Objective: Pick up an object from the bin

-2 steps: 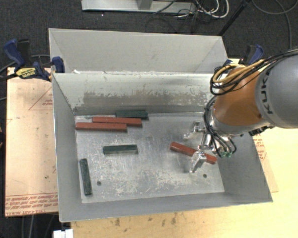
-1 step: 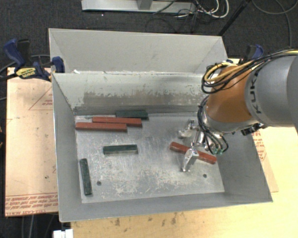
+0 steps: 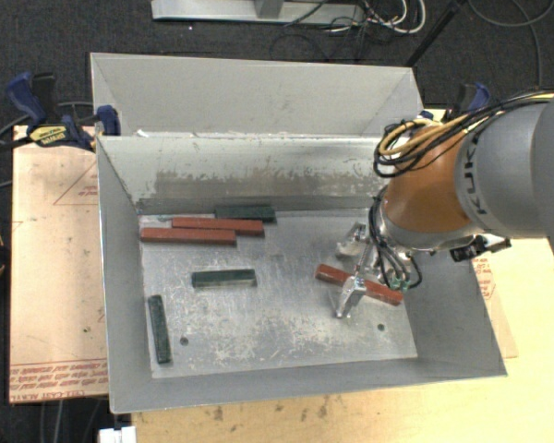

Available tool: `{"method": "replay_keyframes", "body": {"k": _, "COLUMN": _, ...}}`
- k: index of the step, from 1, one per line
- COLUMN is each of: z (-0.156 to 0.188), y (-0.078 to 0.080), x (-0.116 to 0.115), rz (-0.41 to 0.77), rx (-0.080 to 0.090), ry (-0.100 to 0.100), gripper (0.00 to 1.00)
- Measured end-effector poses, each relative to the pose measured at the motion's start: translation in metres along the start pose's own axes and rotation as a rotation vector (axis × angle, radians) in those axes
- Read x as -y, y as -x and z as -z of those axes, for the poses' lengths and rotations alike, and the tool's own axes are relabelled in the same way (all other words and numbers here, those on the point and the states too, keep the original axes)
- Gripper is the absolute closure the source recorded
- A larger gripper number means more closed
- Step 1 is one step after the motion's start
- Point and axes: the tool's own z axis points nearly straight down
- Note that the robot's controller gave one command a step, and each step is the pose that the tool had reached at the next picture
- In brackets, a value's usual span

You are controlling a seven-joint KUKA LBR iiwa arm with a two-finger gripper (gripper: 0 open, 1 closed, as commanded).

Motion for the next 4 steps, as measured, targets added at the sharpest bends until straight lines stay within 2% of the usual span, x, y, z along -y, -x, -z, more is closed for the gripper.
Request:
{"method": "replay_keyframes", "body": {"k": 1, "z": -0.0004, "y": 0.0067, "x": -0.0003, "rz": 0.072, "rx": -0.009, "ry": -0.001, "gripper": 0.0}}
{"method": "replay_keyframes", "body": {"k": 2, "z": 0.0063, "y": 0.0062, "x": -0.0013, "rz": 0.001, "rx": 0.005, "ry": 0.0, "gripper": 1.0}}
{"method": "replay_keyframes", "body": {"k": 4, "z": 0.0074, "y": 0.0066, "x": -0.0014, "rz": 0.001, "rx": 0.003, "ry": 0.0, "gripper": 1.0}}
